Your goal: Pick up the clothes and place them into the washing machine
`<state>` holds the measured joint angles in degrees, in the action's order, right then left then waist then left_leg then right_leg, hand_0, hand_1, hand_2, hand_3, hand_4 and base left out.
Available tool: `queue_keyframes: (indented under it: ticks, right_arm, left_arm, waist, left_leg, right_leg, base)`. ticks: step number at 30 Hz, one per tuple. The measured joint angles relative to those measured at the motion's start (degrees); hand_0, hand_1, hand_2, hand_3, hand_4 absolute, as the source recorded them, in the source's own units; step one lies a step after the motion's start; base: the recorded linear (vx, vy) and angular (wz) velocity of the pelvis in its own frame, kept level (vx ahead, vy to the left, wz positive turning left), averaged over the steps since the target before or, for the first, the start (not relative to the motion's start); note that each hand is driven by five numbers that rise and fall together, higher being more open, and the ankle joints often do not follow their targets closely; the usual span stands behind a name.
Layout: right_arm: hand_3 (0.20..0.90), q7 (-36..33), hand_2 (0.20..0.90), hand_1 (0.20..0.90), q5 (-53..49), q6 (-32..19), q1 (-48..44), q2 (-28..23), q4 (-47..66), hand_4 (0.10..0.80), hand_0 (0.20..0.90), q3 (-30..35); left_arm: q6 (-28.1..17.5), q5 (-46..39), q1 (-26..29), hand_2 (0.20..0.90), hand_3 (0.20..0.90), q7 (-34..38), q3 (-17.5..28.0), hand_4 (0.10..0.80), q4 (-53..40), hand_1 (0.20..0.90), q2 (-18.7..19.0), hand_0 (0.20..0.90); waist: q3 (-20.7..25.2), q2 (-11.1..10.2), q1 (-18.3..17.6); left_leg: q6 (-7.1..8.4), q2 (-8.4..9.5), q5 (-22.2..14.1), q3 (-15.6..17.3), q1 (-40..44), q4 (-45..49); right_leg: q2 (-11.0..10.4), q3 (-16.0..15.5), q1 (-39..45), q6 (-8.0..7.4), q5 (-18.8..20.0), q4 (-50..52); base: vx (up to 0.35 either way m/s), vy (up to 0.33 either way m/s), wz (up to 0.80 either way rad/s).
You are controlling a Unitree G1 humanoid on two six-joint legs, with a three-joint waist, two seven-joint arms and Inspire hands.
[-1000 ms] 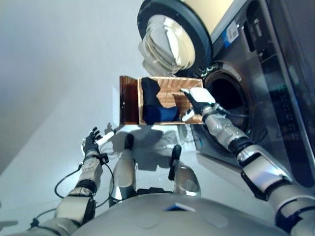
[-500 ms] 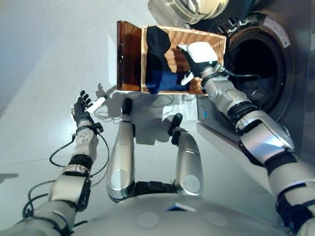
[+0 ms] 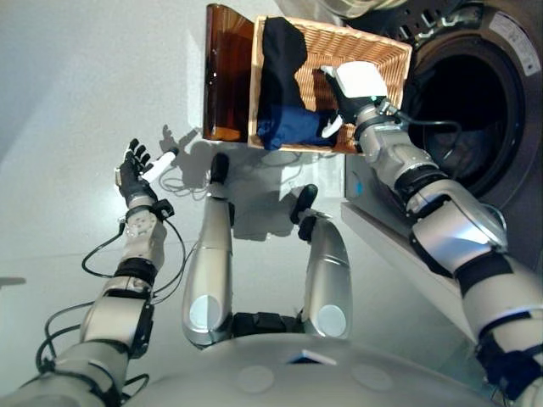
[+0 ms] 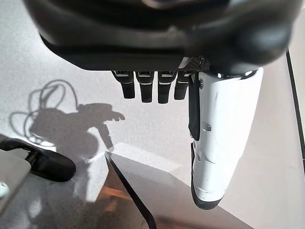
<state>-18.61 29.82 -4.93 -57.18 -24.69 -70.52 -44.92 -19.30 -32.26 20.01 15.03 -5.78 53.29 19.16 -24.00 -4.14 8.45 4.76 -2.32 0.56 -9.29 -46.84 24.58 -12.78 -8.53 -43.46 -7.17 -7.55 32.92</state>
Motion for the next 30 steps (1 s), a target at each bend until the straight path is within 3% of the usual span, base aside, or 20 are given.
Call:
queue_keyframes:
  ticks: [18,19,21,30]
  right_arm:
    - [0.900,-0.44,0.900,0.900,0.12,-0.45,-2.05,-1.76,-0.13,0.800,0.900,-0.10]
    - [0.719,-0.30,0.719,0.719,0.12,-0.37,-2.99,-1.91,-0.18,0.671,0.719,-0.10]
    - [0.200,-0.02,0.200,0.200,0.12,-0.13,-3.76,-1.93,-0.39,0.300,0.200,-0.10]
    - [0.200,1.14,0.200,0.200,0.00,-0.03,-5.59,-2.87,-2.82,0.300,0.200,0.39]
  left_arm:
    - [-1.27,-1.03,-0.37,0.900,0.900,-0.08,0.01,0.800,-3.90,0.900,0.50,0.900]
    - [-1.27,-1.04,-0.37,0.900,0.900,-0.09,-0.02,0.800,-3.96,0.900,0.49,0.900]
    - [-1.27,-1.06,-0.38,0.900,0.900,-0.10,-0.06,0.800,-4.19,0.900,0.47,0.900]
    - [-1.31,-1.00,-0.30,0.900,0.900,0.01,-0.07,0.800,-4.99,0.900,0.49,0.900]
  waist:
    - [-0.35,1.70,1.94]
    - [-0.35,1.70,1.95]
    - [-0.34,1.70,2.11]
    - [-0.32,1.74,3.19]
  left_leg:
    - [0.76,1.01,1.64,-1.43,-3.70,-2.05]
    - [0.88,1.01,1.75,-1.61,-3.92,-2.16]
    - [1.04,1.01,1.86,-1.92,-3.95,-2.48]
    - [1.27,1.13,2.15,-2.19,-4.75,-2.70]
  right_leg:
    - [-1.56,-1.26,-5.14,0.73,-3.36,4.34]
    - [-1.56,-1.42,-5.37,0.79,-3.53,4.73]
    - [-1.66,-1.76,-5.38,0.89,-3.89,4.87]
    - [-1.88,-1.97,-6.51,1.14,-4.46,5.89]
  base:
    - [0.021,-0.022,0.09]
    - [0.011,-0.014,0.07]
    - [0.014,-0.020,0.10]
    - [0.001,-0.006,0.02]
